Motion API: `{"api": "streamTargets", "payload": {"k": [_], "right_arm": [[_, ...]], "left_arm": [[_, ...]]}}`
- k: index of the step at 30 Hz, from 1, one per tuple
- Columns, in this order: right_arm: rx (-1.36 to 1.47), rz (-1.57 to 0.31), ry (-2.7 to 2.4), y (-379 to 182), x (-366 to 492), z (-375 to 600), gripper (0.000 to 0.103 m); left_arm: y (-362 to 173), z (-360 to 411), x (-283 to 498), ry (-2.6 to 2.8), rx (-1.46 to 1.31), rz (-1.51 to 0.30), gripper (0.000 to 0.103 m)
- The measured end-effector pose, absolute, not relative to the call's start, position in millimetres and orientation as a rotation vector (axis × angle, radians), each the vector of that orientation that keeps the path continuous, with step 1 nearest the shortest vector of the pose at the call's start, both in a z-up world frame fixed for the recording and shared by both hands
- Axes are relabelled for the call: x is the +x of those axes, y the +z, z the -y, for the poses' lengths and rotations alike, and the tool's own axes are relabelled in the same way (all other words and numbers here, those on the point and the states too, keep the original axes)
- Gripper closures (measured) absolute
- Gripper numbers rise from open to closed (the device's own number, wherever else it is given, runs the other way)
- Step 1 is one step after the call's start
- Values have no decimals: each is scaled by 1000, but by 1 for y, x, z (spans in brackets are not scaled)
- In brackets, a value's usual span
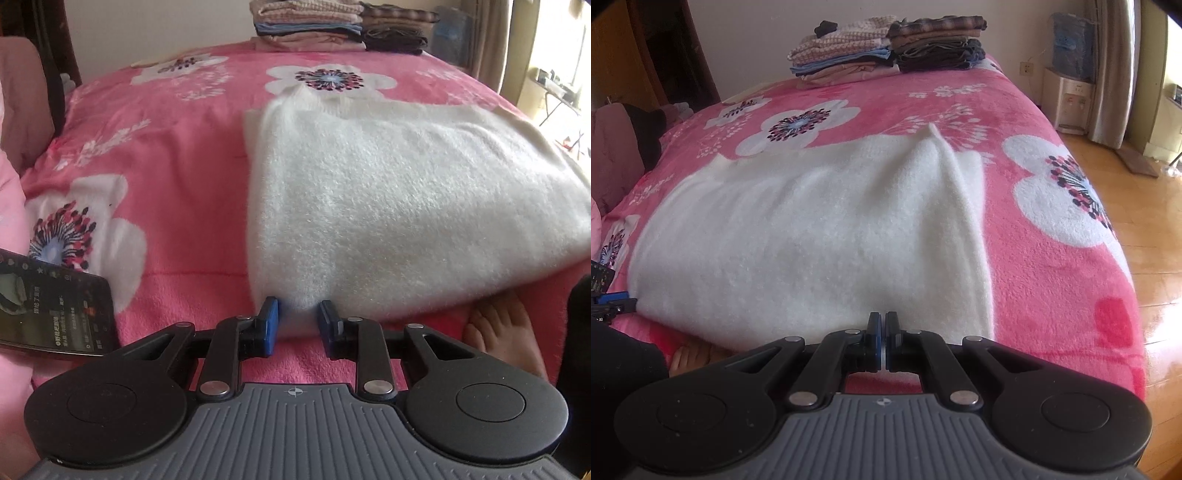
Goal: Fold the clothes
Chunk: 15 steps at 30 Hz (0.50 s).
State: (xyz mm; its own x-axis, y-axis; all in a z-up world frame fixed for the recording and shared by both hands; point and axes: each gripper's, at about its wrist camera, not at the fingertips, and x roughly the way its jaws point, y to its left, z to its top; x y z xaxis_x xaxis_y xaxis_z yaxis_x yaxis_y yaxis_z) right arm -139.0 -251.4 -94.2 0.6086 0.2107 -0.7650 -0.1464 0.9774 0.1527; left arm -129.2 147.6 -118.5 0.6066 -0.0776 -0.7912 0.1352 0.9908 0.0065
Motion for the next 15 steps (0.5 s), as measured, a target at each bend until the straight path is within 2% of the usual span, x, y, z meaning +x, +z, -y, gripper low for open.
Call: {"api": "streamTargets", "payload": {"k": [10, 15], "right_arm": [[-52, -829, 294, -69, -142, 236, 102], [-166, -945, 268, -99, -134, 222, 103]], "left_arm": [[-75, -142, -146, -177, 39, -828, 78], [-111, -124, -125, -149, 88, -864, 77]]}}
